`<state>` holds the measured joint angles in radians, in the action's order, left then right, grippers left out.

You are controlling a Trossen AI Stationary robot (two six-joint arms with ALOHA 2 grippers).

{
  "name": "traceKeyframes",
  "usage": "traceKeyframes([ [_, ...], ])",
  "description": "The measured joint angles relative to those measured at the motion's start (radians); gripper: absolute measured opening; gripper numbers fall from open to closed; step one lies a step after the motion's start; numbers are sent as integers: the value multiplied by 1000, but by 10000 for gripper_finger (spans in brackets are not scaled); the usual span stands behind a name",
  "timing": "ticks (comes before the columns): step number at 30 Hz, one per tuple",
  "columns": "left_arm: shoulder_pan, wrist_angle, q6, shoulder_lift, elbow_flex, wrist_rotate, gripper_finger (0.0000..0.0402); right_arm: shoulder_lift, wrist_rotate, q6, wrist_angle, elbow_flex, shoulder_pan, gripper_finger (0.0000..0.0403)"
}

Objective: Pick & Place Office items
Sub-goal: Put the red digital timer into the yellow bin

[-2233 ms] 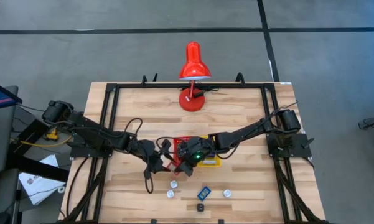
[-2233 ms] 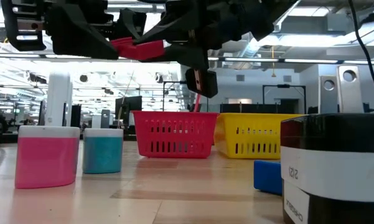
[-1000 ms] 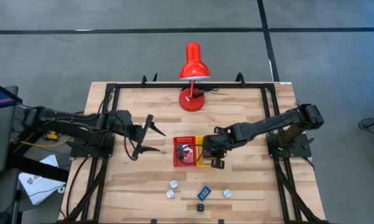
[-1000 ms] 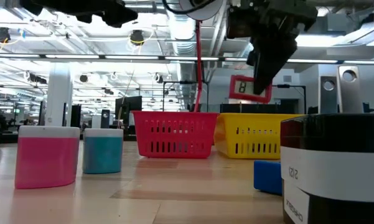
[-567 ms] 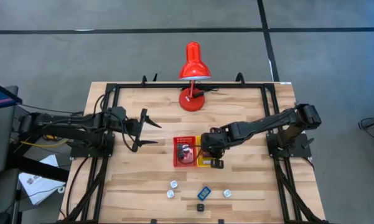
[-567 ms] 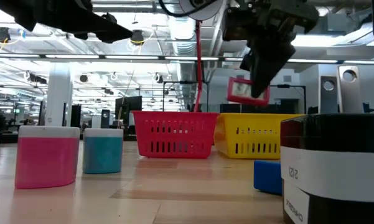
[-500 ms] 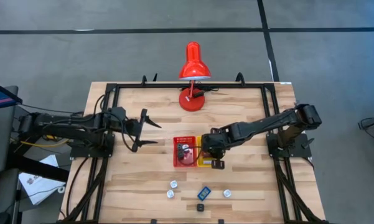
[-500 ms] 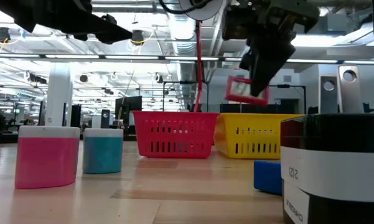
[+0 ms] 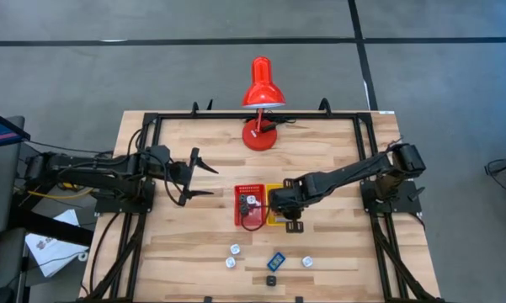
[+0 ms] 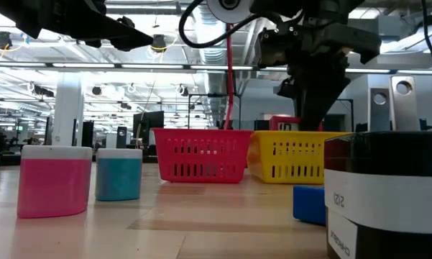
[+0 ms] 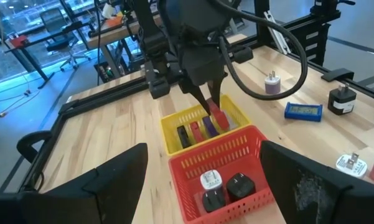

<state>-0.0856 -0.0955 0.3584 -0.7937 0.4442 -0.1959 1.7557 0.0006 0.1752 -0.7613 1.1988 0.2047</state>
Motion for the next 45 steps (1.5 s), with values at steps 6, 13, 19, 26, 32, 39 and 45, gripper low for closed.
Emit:
traceKeyframes([
  [6,0,-2,1,0,0,0,305,0,15,-3,-7,0,4,50],
  [13,0,-2,1,0,0,0,304,0,37,-1,-12,0,7,50],
  [19,0,-2,1,0,0,0,304,0,35,8,-12,0,22,50],
  [26,0,-2,1,0,0,0,305,0,54,20,-13,0,31,50],
  [32,0,-2,0,0,0,0,304,0,84,32,-15,0,31,50],
  [39,0,-2,0,0,0,0,305,0,110,46,-12,0,42,50],
  [45,0,-2,0,0,0,0,304,0,160,75,-20,0,72,50],
])
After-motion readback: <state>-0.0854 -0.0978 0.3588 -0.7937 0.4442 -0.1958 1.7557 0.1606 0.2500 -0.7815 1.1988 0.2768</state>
